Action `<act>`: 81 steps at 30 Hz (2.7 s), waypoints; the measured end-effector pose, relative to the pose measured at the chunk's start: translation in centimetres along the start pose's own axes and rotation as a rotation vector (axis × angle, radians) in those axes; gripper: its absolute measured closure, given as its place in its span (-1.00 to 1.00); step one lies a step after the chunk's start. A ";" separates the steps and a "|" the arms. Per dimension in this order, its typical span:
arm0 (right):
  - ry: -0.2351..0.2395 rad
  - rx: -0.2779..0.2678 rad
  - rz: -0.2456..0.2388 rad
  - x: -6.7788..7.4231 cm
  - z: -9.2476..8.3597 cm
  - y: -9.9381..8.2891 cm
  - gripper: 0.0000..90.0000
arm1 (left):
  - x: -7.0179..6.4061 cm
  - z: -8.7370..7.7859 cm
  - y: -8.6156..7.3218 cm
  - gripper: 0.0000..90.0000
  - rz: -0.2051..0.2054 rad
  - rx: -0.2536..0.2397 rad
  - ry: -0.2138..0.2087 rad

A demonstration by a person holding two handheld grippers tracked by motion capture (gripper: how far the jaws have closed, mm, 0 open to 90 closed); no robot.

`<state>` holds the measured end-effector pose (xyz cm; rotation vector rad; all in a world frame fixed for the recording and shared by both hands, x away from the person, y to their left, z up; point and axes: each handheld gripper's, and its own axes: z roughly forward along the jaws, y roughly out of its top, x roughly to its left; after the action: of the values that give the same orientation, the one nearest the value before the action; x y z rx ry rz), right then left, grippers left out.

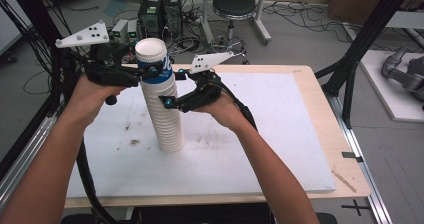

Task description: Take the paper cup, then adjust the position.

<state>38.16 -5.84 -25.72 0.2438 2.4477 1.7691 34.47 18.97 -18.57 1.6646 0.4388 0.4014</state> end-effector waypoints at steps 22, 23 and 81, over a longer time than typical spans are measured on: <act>-0.005 -0.009 -0.007 0.1 -0.4 -0.2 -0.63 | -1.4 -1.7 8.1 -0.39 0.059 -0.139 -0.005; -0.008 -0.006 -0.008 0.2 -0.6 -0.2 -0.63 | -1.7 -1.6 8.5 -0.39 0.066 -0.140 -0.008; -0.437 0.028 0.210 0.5 -20.6 -18.2 -0.63 | -6.7 16.2 -11.9 -0.40 -0.019 0.028 -0.103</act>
<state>32.74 -30.51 -36.49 0.8212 2.1929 1.5463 36.09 3.19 -32.56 1.6986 0.3842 0.2951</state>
